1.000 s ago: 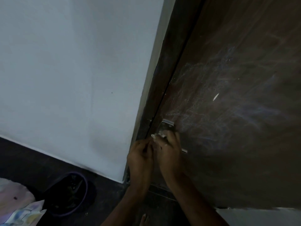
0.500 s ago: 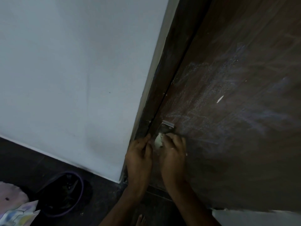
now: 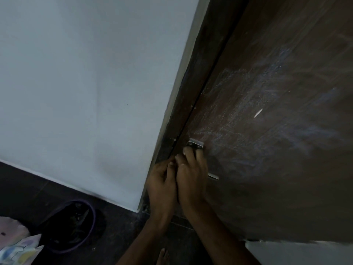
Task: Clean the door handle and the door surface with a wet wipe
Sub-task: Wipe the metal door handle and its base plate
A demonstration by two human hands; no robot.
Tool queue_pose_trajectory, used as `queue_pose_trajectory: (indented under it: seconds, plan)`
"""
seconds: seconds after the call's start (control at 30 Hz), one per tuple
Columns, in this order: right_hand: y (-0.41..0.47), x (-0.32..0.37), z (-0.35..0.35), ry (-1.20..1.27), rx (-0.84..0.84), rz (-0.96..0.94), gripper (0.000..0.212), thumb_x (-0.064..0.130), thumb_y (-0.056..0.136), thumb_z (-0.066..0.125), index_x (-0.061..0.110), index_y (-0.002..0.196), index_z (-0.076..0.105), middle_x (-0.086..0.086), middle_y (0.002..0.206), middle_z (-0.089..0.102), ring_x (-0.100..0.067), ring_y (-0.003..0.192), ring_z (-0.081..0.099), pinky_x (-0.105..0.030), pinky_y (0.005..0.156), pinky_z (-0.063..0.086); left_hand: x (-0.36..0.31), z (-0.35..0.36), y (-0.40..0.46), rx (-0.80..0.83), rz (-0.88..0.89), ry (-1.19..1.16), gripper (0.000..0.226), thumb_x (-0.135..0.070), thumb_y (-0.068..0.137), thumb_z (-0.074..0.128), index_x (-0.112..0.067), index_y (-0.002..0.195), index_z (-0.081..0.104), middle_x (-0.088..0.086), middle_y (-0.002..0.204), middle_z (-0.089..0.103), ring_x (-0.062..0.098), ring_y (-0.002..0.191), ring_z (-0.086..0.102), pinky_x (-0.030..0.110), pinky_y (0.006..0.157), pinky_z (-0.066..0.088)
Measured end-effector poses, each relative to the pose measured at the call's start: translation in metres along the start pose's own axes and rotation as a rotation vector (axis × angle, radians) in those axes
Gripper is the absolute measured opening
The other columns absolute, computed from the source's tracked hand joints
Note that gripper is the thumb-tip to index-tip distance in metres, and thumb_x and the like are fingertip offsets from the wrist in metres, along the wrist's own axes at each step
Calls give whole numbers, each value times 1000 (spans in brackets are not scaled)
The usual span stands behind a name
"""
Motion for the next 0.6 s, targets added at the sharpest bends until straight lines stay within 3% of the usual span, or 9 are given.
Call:
queue_pose_trajectory:
  seconds: [0.07,0.17,0.27,0.37,0.47,0.6]
  plan:
    - [-4,-8,-3,46,11,-5,15,15,86,67,16,99,75,-2,112,68,-24,106,62,-36,85,55,3,-2,1,3,-23,0,34,-15,99,56,-45,96,70,-33,89,70,-12,87,64,0,67,43]
    - [-14,-17,-9,100,-14,105,34,10,83,61,14,115,72,-4,113,66,-27,106,59,-41,85,58,7,-3,1,23,-17,28,26,-16,98,59,-33,111,72,-29,100,69,-13,97,62,1,76,43]
    - [-5,-5,-2,119,71,95,29,10,95,56,7,122,67,-8,125,60,-27,118,52,-41,98,50,5,-1,-1,9,-29,-1,30,-14,99,58,-39,105,71,-31,91,70,-13,92,63,2,72,45]
    - [-4,4,-1,79,134,-12,21,13,96,55,5,109,70,-12,129,57,-28,118,50,-41,101,47,6,-4,0,-31,-59,-29,33,-16,100,57,-46,95,69,-30,90,71,-10,87,66,3,67,46]
    - [-9,-5,-9,97,72,52,22,14,89,64,14,110,73,-5,121,60,-26,113,52,-37,93,53,8,-7,2,6,-49,0,29,-15,97,60,-40,107,70,-25,99,71,-10,96,64,7,78,49]
    - [-1,0,-12,148,39,78,24,8,91,63,7,113,72,-9,116,65,-26,113,57,-37,94,54,3,-5,3,61,22,45,28,-13,96,62,-35,111,72,-25,99,71,-12,94,64,2,75,45]
Point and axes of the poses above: each hand's wrist, its own y-axis towards the middle knuckle, its own z-axis out of the palm, x = y × z, the point moved 2 cm from there along y, towards the middle knuckle
